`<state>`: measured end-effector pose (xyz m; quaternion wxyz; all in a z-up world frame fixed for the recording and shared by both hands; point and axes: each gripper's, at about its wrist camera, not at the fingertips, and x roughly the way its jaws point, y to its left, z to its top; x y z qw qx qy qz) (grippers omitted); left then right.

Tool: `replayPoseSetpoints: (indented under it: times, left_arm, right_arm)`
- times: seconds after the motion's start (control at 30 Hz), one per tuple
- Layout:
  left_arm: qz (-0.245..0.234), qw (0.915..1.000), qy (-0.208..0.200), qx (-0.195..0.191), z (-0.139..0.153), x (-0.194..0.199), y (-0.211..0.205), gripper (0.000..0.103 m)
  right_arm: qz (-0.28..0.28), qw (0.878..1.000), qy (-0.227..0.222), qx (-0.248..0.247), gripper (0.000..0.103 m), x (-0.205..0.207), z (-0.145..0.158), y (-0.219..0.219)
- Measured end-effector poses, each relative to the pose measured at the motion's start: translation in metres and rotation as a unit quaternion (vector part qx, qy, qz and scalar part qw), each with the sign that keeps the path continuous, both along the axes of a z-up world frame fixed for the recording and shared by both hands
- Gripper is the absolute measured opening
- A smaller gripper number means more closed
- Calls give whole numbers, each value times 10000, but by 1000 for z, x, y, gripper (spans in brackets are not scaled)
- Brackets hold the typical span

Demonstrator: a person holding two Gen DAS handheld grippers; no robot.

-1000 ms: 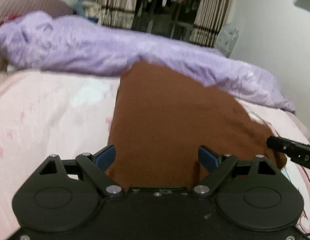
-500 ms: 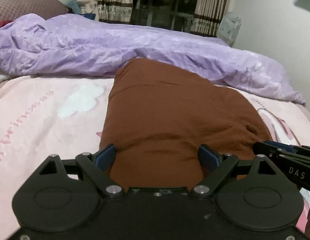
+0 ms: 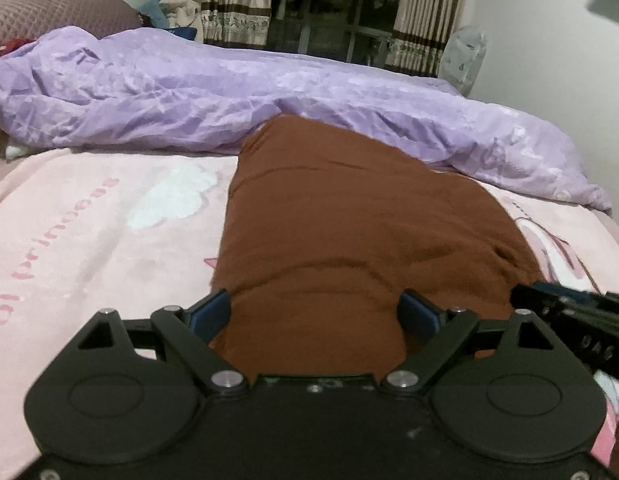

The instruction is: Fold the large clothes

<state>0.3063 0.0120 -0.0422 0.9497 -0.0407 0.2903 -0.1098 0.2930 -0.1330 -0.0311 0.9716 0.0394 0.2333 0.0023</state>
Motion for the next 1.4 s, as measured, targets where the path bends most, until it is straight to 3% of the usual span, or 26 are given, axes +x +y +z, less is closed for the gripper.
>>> replayPoseSetpoints:
  times: [0.1,0.23,0.27,0.5,0.7,1.07,1.4]
  left_arm:
    - [123,9997,-186,118,17,-35,6,93]
    - [202,9995,-232,118,34,-97,17,93]
    - [189,9995,-239,109,36,-114,20,93]
    - [452,9982,-224,327,41,-221,32,93]
    - [434,9981,-105,432,36,-273,35,94]
    - [429,9978,368,347,15,-280,36,94]
    - [407,9977,405,367,15,-278,37,94]
  right_arm:
    - [-113,9998,-120,-86,34,-32,17,1]
    - [-258,9994,-219,-66,62,-91,34,1]
    - [-290,9992,-244,-87,64,-106,37,2]
    - [-496,9985,-47,-242,70,-199,39,8]
    - [-745,9970,69,-217,71,-233,34,7]
    - [-739,9970,206,-97,71,-246,25,5]
    - [-656,9974,287,-92,71,-248,18,10]
